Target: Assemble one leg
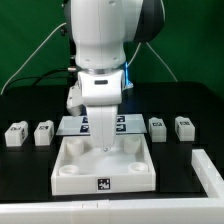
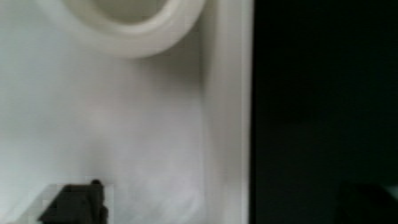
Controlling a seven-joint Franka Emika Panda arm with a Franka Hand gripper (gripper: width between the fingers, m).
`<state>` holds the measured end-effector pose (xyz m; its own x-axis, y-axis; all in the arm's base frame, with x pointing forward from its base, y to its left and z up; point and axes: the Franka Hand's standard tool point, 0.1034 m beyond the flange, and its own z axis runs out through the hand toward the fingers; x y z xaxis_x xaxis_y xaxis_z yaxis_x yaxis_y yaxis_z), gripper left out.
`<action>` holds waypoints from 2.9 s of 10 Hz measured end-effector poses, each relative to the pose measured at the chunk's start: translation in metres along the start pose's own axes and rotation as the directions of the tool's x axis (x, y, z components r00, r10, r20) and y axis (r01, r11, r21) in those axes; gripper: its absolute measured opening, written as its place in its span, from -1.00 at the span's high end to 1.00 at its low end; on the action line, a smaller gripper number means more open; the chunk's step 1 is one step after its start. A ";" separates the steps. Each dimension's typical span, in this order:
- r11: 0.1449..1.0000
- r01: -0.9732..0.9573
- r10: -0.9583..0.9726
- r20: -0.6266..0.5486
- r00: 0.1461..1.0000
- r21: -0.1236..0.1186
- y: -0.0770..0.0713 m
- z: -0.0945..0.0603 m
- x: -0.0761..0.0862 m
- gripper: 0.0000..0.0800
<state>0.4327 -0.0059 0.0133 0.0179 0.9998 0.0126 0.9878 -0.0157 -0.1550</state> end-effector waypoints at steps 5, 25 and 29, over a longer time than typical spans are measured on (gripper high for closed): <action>1.000 -0.001 0.001 0.000 1.000 -0.002 0.000 0.000 -0.001 0.39; 0.999 0.012 -0.014 -0.038 0.999 -0.051 0.061 -0.016 0.079 0.84; 0.999 0.009 -0.011 -0.040 0.999 -0.052 0.061 -0.013 0.077 0.32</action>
Offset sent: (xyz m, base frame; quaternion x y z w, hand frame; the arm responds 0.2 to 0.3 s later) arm 0.0000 0.0000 0.0000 0.0000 0.0000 0.0000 1.0000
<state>0.4961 0.0696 0.0181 0.0127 0.9985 0.0540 0.9946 -0.0071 -0.1033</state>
